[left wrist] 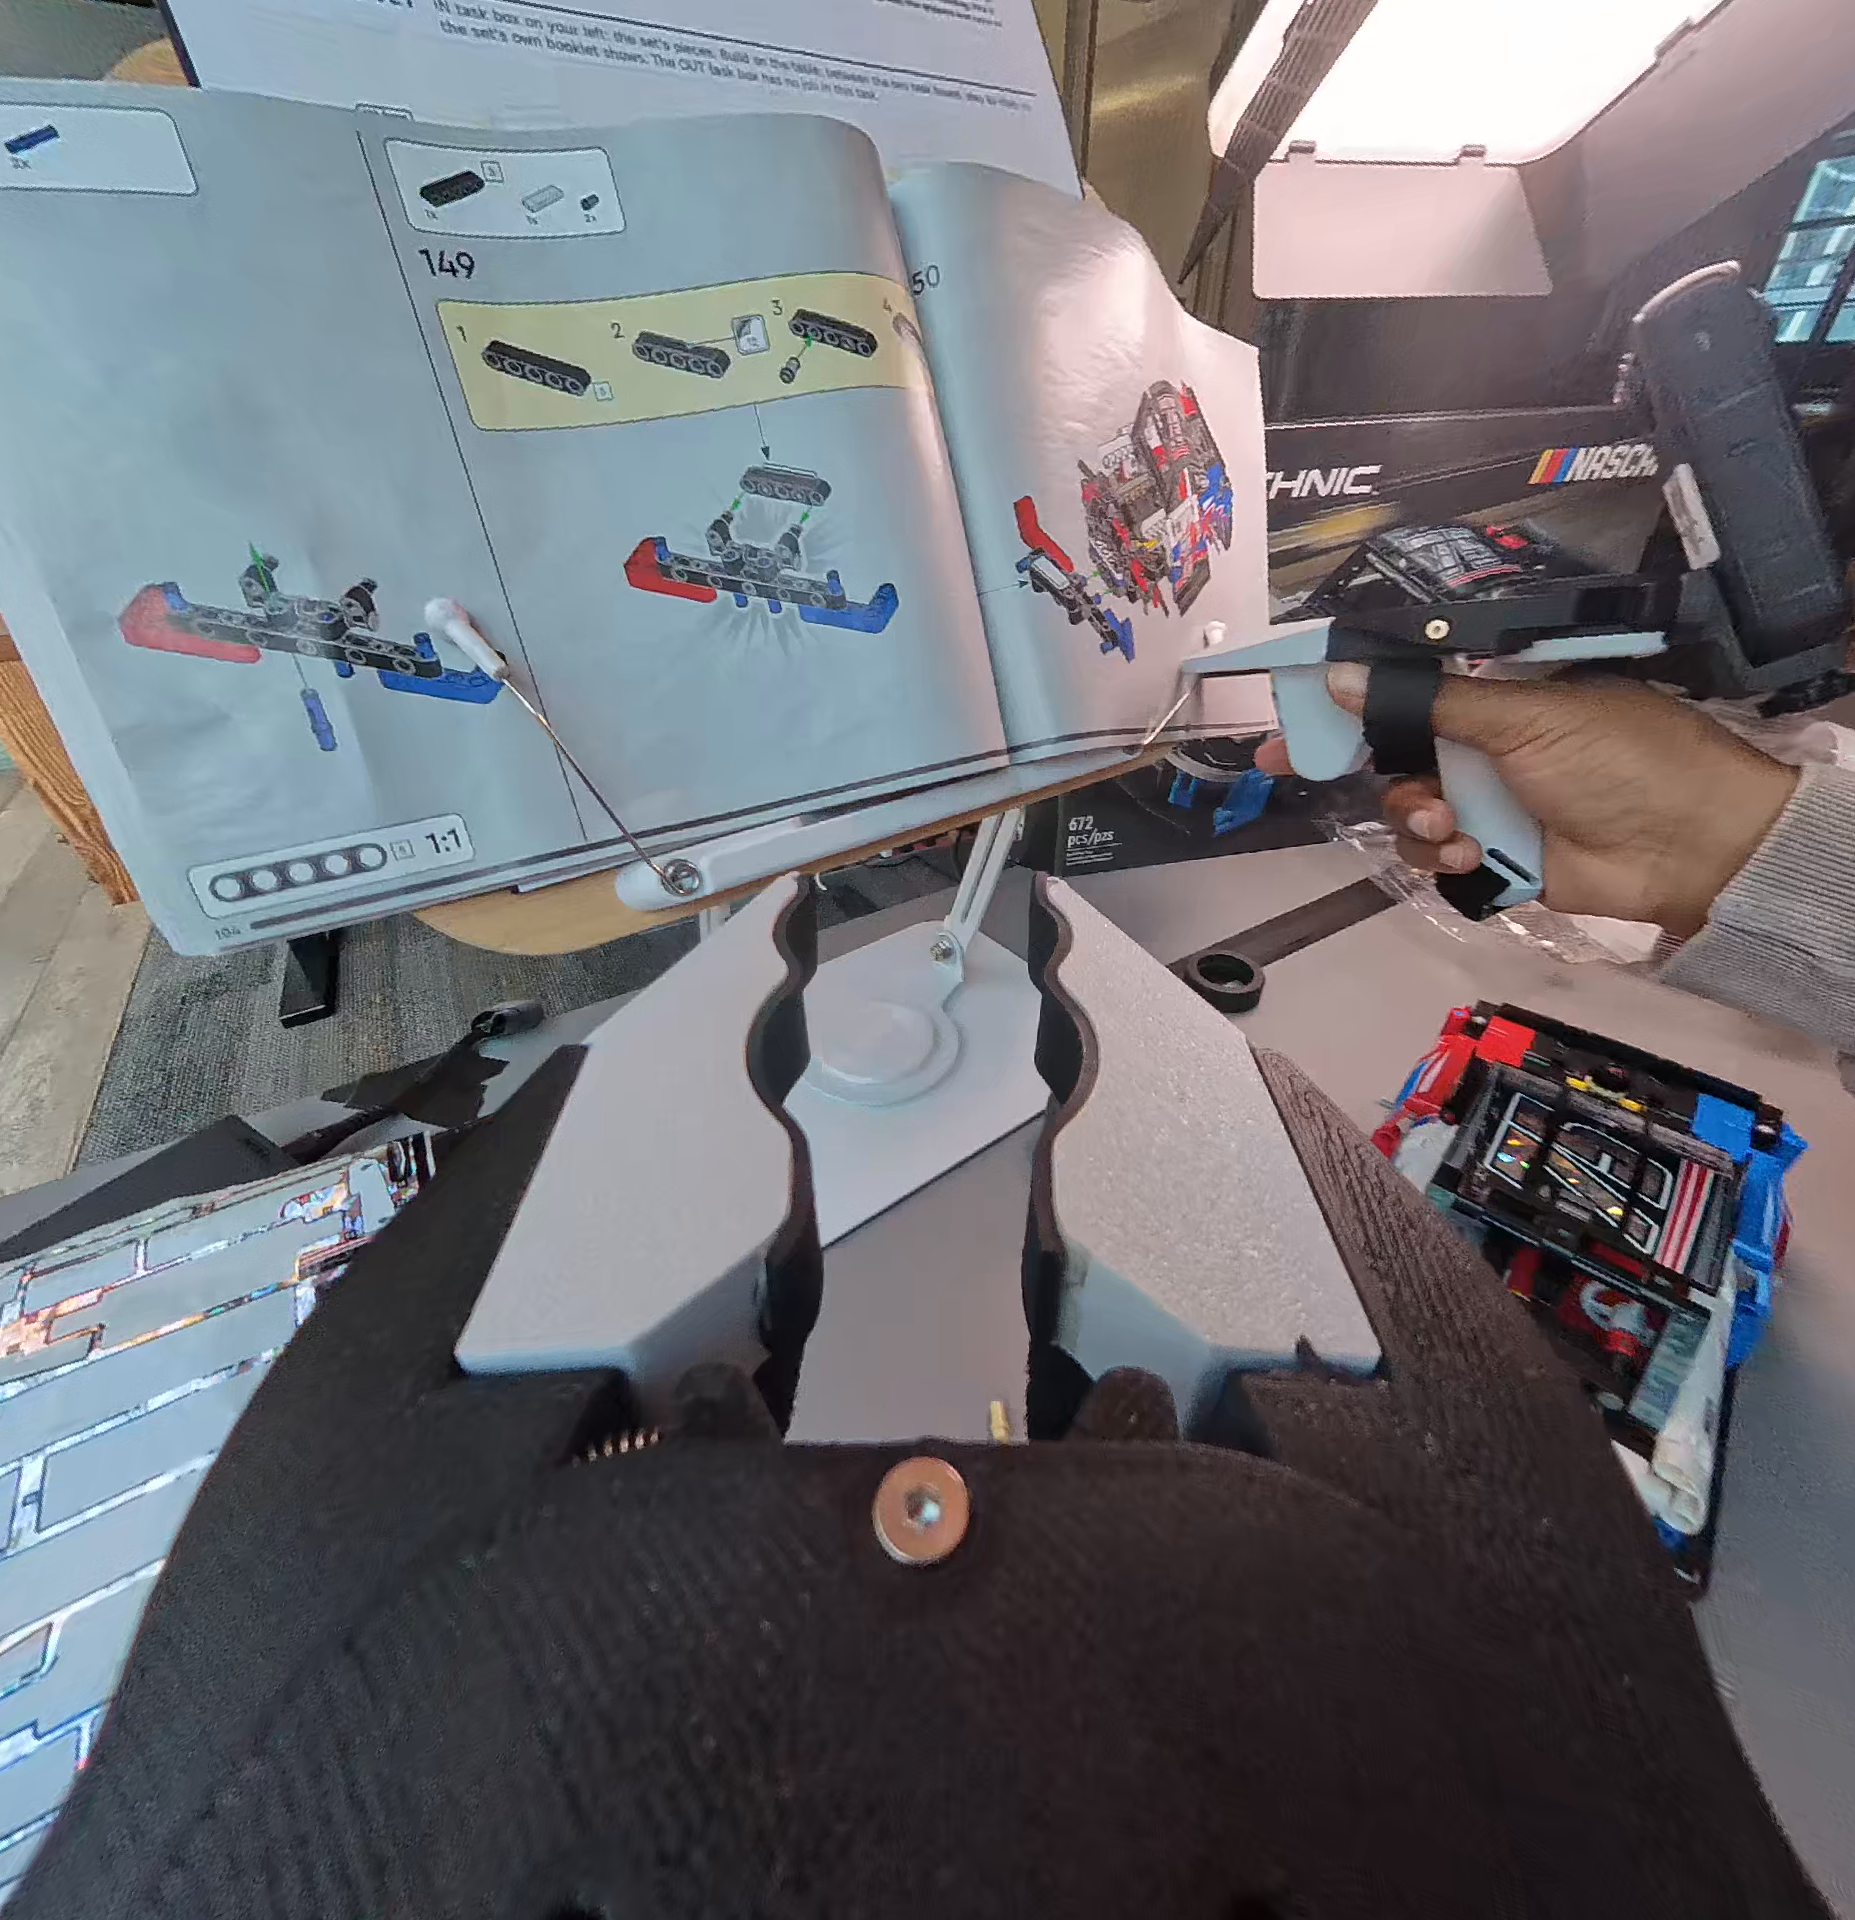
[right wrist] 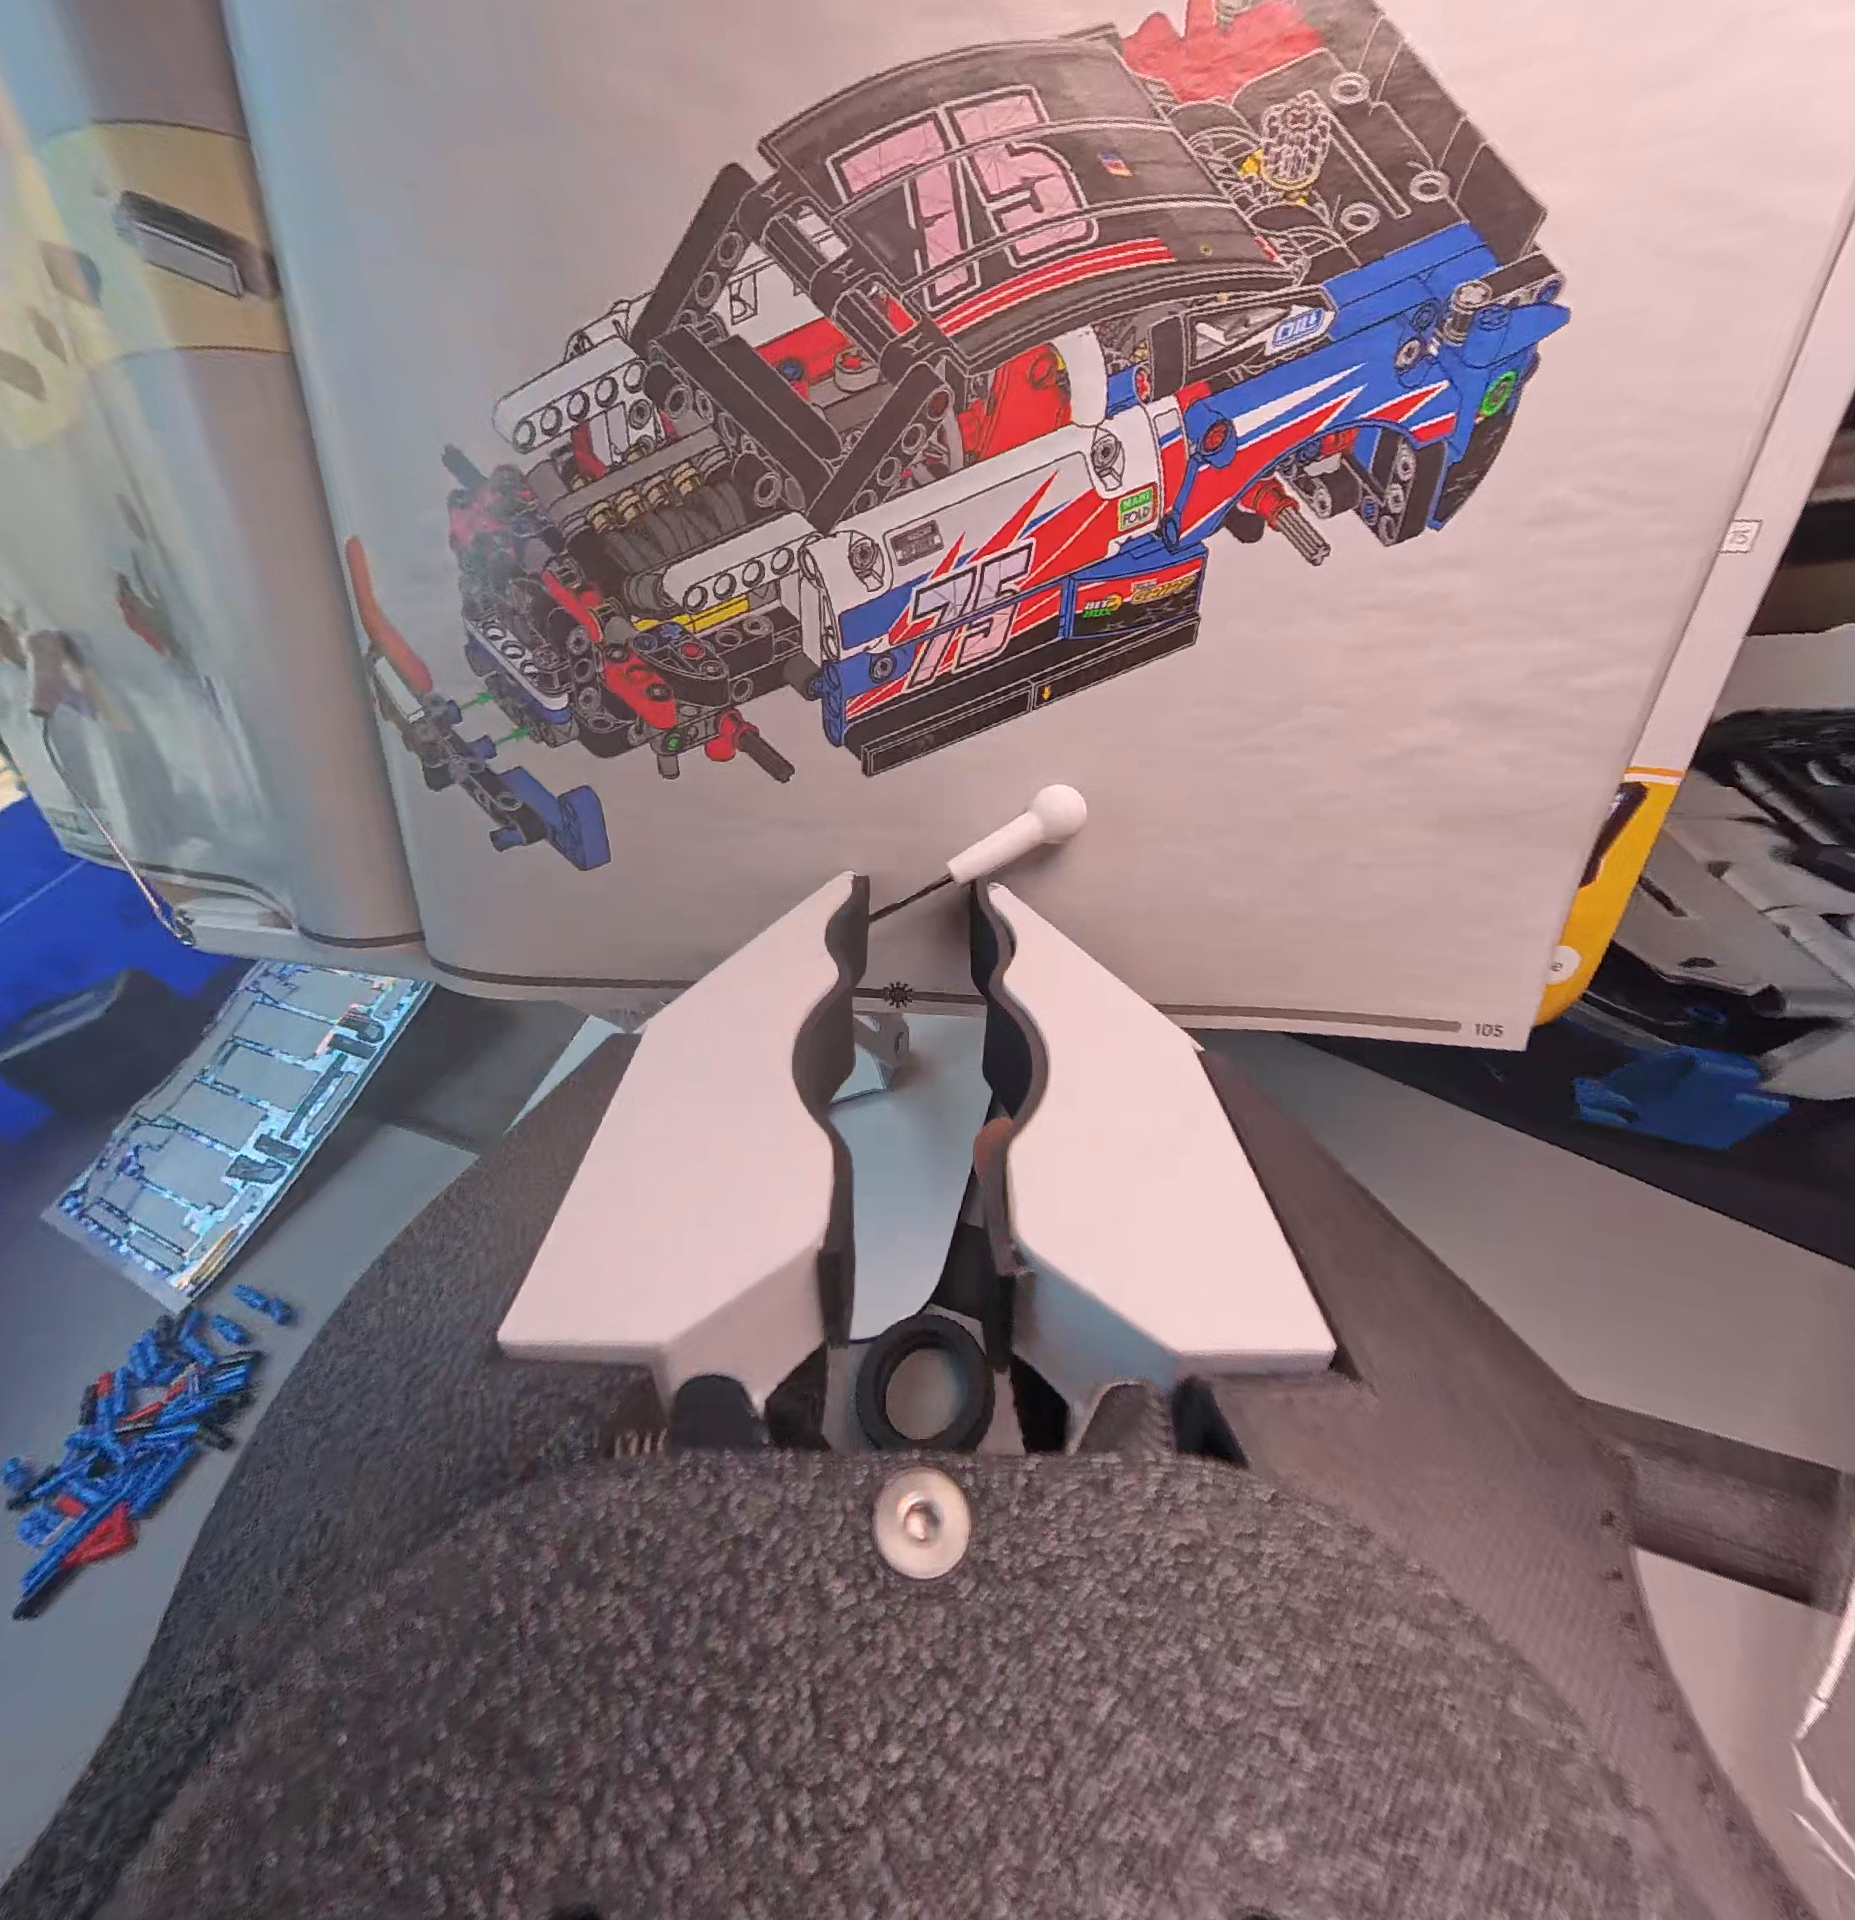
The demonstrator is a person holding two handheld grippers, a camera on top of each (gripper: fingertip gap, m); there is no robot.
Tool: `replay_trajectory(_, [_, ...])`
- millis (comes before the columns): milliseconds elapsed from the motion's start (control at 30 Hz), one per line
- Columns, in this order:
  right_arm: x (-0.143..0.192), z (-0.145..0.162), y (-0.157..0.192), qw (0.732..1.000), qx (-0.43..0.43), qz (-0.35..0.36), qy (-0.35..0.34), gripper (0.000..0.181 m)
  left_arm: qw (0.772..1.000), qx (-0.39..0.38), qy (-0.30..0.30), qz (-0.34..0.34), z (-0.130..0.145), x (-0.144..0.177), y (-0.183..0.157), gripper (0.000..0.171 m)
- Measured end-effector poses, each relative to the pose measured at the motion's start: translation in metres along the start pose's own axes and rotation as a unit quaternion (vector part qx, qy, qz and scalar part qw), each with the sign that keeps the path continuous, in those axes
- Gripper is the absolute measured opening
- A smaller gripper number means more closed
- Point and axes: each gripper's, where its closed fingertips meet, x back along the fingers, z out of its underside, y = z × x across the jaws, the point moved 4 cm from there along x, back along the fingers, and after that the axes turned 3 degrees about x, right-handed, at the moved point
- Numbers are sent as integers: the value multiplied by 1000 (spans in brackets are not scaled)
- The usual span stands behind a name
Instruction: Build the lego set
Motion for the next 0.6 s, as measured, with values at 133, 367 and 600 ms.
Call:
replay_trajectory(133, [5, 18, -7, 998, -47, -29, 29, 18, 999, -18, 19, -35, -8, -26, 24, 34])
replay_trajectory(367, [15, 40, -14, 951, -259, -147, 83, 29, 991, 104, 47, -75, -4, -70, 82, 44])
replay_trajectory(600, [42, 10, -21, 996, -76, -41, -5, 49, 991, 99, 31, -79, 1, -89, 98, 2])
